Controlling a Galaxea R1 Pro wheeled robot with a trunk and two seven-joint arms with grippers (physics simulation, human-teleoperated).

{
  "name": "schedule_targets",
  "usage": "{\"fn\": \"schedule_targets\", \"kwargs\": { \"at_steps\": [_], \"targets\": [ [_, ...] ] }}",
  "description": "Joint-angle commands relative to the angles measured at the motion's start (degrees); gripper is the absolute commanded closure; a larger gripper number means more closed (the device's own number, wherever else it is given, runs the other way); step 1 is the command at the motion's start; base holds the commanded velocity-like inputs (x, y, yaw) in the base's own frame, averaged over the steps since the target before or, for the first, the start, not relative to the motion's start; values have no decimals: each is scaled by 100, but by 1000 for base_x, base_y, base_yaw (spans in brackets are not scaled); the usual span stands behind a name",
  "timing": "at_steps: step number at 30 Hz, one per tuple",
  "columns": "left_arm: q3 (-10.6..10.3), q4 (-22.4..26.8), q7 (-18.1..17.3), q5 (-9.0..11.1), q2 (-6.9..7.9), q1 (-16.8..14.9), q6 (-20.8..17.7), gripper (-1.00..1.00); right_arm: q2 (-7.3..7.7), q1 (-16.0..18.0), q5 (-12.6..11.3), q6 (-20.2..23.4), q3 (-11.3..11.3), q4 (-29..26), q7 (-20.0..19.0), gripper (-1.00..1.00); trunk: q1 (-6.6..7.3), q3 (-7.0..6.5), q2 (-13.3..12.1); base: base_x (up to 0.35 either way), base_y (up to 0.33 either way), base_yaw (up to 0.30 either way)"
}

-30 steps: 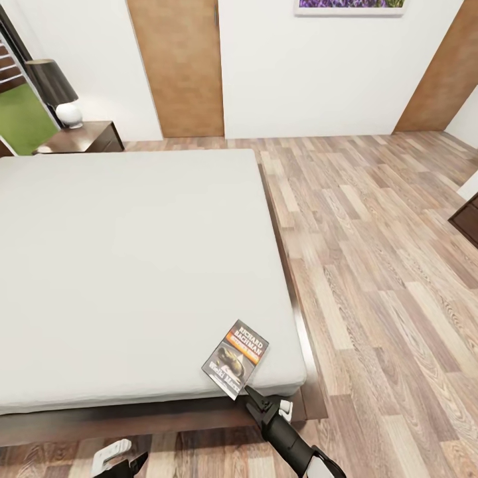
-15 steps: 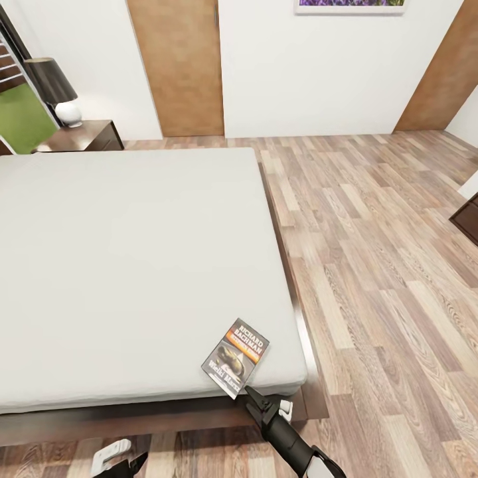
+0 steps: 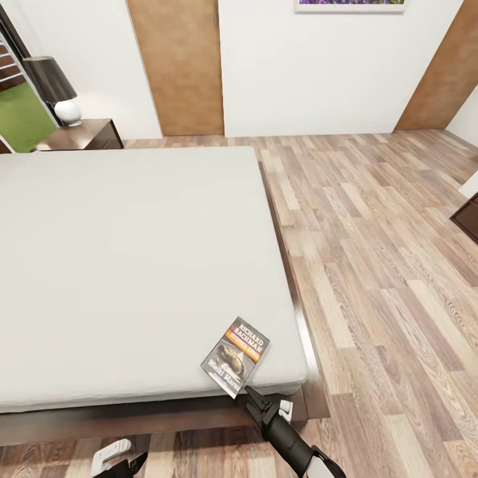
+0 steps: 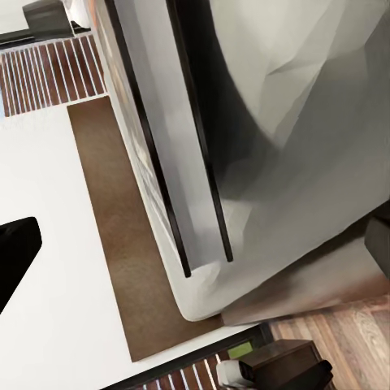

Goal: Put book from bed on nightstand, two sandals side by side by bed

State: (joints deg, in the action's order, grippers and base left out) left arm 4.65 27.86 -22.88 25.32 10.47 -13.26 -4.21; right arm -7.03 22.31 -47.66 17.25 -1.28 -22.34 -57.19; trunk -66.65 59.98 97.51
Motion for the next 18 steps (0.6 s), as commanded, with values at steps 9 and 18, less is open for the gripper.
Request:
{"fn": "schedule_targets", "kwargs": {
  "at_steps": [9, 18],
  "targets": [
    [19, 1, -41, 46, -1, -2, -44, -100, -2, 2, -33, 60, -13, 1, -11, -100, 0, 3, 1, 0, 108, 0],
    [19, 0, -41, 44, -1, -2, -44, -100, -1, 2, -33, 60, -13, 1, -11, -100, 0, 3, 1, 0, 23, 0]
  ]
}}
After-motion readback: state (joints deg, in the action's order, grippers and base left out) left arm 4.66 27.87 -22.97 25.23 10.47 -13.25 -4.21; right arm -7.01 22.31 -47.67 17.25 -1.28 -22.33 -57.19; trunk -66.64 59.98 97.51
